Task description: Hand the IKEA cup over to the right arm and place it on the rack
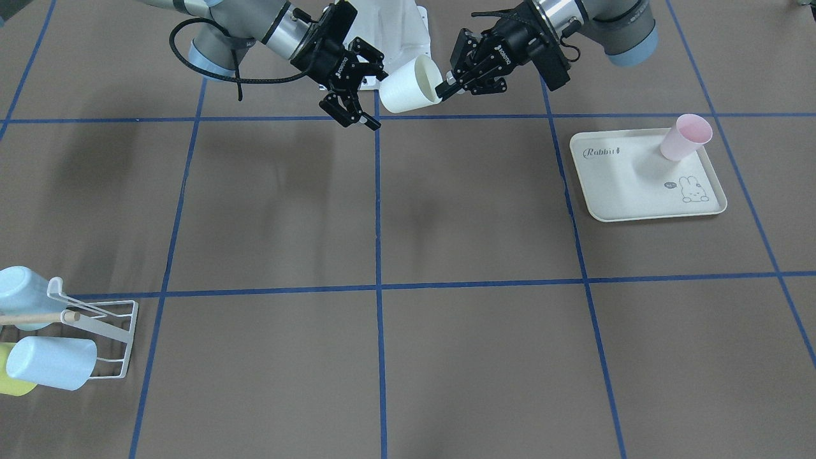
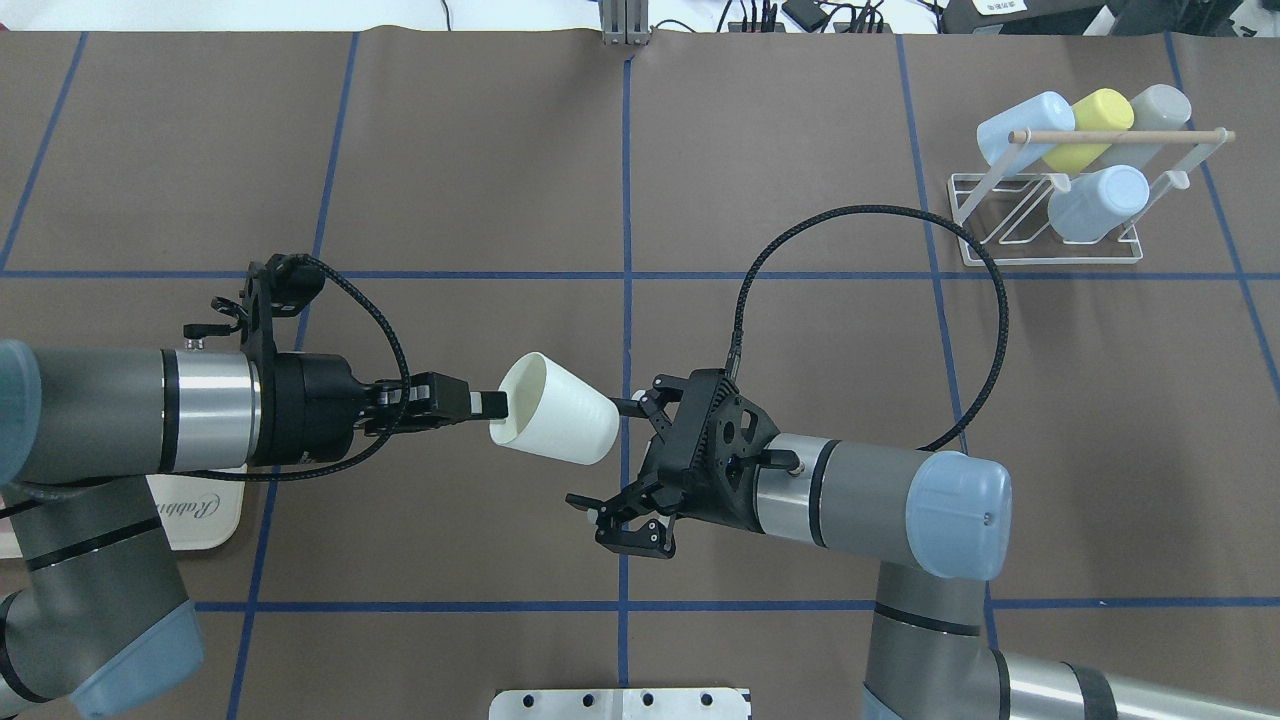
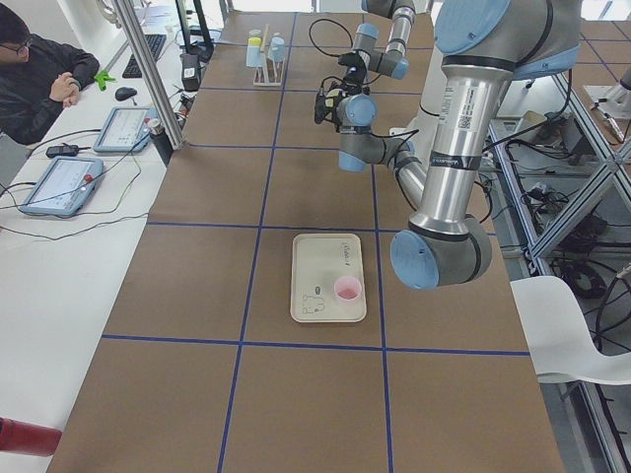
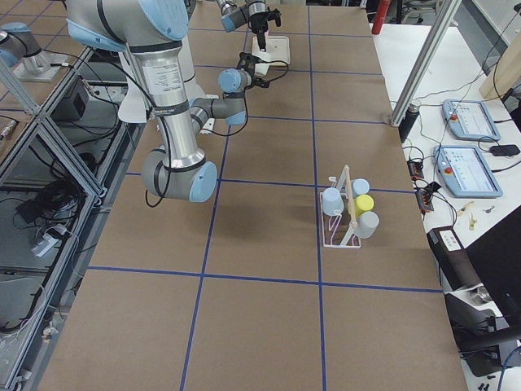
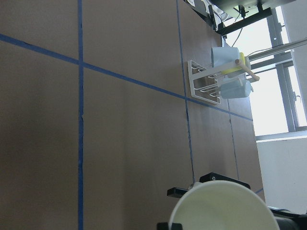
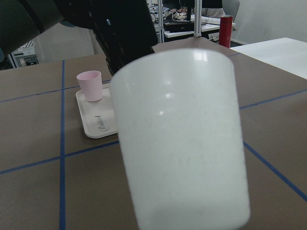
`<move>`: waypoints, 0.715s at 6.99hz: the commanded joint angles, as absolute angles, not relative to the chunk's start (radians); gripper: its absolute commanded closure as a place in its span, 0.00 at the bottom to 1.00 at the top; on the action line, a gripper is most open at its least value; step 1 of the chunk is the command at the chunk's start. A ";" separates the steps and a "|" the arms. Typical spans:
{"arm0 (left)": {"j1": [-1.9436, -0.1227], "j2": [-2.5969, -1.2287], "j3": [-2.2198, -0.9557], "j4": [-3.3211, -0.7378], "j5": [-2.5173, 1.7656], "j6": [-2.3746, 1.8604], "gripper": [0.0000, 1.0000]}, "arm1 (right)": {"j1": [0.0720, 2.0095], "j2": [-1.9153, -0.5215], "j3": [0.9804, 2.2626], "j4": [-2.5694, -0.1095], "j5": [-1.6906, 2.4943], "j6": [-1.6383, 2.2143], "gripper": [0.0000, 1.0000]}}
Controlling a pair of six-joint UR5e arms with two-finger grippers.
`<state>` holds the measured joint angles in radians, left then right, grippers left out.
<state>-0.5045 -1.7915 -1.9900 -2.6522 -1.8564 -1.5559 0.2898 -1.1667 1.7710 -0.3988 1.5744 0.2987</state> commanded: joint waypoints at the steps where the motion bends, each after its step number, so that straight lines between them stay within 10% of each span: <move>1: -0.480 -1.787 -1.988 -2.652 -1.855 -1.554 1.00 | 0.288 -1.166 1.759 -0.367 1.574 0.293 0.01; 5: -0.462 -1.792 -1.967 -2.654 -1.855 -1.552 1.00 | 0.285 -1.166 1.758 -0.321 1.569 0.293 0.02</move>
<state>-0.4643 -1.7902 -1.9694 -2.6536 -1.8539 -1.5524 0.2867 -1.1668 1.7582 -0.3273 1.5706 0.2930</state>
